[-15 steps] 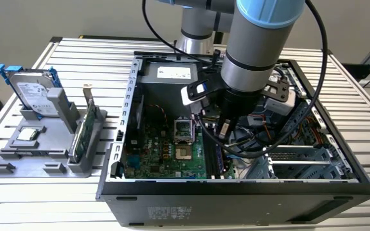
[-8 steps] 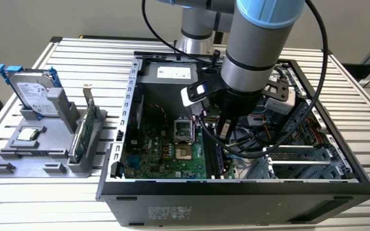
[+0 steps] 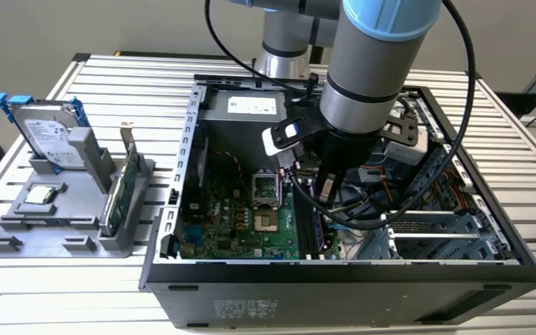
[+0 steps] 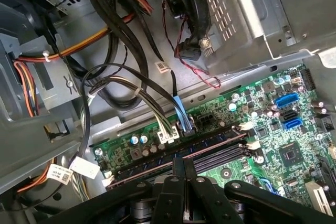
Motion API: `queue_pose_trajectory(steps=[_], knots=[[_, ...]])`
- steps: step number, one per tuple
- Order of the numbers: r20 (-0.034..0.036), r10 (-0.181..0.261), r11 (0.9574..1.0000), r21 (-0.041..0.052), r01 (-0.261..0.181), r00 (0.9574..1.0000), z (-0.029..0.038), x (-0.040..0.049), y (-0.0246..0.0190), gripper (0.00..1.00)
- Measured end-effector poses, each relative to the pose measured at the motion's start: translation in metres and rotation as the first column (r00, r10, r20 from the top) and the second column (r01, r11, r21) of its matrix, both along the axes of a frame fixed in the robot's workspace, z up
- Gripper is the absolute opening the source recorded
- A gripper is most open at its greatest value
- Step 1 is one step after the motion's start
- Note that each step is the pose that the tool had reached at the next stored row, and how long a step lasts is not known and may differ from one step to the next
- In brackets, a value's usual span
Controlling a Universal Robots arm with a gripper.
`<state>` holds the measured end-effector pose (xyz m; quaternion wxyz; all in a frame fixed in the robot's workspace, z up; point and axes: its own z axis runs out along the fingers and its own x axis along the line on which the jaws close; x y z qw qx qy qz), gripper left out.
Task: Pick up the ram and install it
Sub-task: 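Press down the ram until it locks into place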
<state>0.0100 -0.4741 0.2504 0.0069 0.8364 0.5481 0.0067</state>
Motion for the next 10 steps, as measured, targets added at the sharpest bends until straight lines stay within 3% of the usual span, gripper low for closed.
queue_pose_trajectory(steps=[10], knots=[[0.0000,0.029,0.9996,-0.0001,-0.029,0.9996,0.0000,0.0000,0.0000,0.00]])
